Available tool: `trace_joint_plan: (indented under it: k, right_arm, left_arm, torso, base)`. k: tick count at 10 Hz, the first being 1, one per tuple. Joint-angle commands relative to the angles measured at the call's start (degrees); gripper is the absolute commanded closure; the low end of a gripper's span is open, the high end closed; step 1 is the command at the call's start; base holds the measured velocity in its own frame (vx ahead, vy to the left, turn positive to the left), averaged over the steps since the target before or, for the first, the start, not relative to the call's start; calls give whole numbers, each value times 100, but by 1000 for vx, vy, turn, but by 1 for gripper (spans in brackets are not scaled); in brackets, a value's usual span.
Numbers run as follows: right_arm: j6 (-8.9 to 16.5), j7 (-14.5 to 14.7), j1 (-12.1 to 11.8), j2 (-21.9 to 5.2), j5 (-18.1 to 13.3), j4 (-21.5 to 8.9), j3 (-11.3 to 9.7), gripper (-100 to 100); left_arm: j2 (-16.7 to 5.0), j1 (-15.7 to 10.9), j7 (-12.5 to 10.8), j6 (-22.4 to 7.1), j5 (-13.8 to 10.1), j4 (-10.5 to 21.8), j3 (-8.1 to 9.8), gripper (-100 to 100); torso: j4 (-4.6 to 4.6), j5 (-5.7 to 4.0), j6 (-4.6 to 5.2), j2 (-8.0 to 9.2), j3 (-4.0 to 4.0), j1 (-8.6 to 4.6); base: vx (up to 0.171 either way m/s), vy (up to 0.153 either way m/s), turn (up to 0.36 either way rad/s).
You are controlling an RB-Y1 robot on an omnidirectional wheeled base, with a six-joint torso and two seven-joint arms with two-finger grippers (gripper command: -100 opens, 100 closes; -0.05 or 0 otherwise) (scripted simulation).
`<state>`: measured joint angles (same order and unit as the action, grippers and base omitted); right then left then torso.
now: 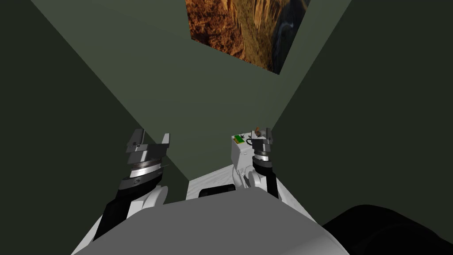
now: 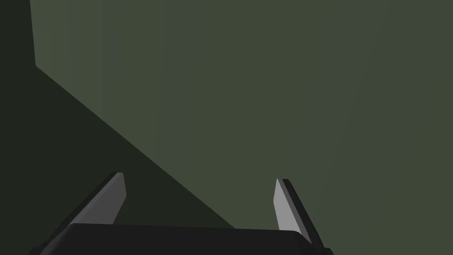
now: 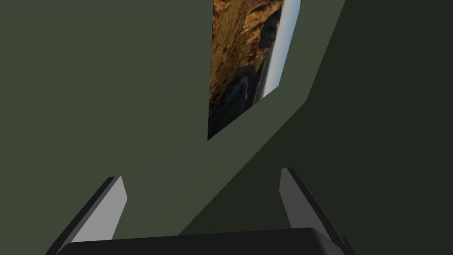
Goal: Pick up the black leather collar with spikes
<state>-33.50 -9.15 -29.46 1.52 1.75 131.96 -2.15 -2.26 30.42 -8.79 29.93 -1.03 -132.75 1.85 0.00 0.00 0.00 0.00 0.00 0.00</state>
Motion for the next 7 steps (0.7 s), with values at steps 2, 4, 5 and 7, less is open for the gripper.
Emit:
trace_joint_plan:
  k: [2, 4, 5, 7]
  right_arm:
    - [16, 71, 134, -394, -140, -107, -97, -100]
    - [26, 117, 222, -584, -231, -176, -160, -100]
    - [39, 173, 328, -786, -343, -261, -237, -100]
    - [72, 310, 590, -1131, -621, -470, -429, -100]
  left_arm:
    - [0, 0, 0, 0, 0, 0, 0, 0]
    - [0, -1, 0, 0, 0, 0, 0, 0]
    - [0, 0, 0, 0, 0, 0, 0, 0]
    - [0, -1, 0, 0, 0, 0, 0, 0]
  torso:
    - [1, 0, -1, 3, 2, -2]
    - [4, -2, 0, 19, 11, -10]
    - [4, -2, 0, 18, 10, -9]
    - [5, -2, 0, 24, 14, -10]
  base:
    - [-30, -9, 14]
    - [-52, -22, 11]
    - [-47, -12, 11]
    - [-86, -36, 24]
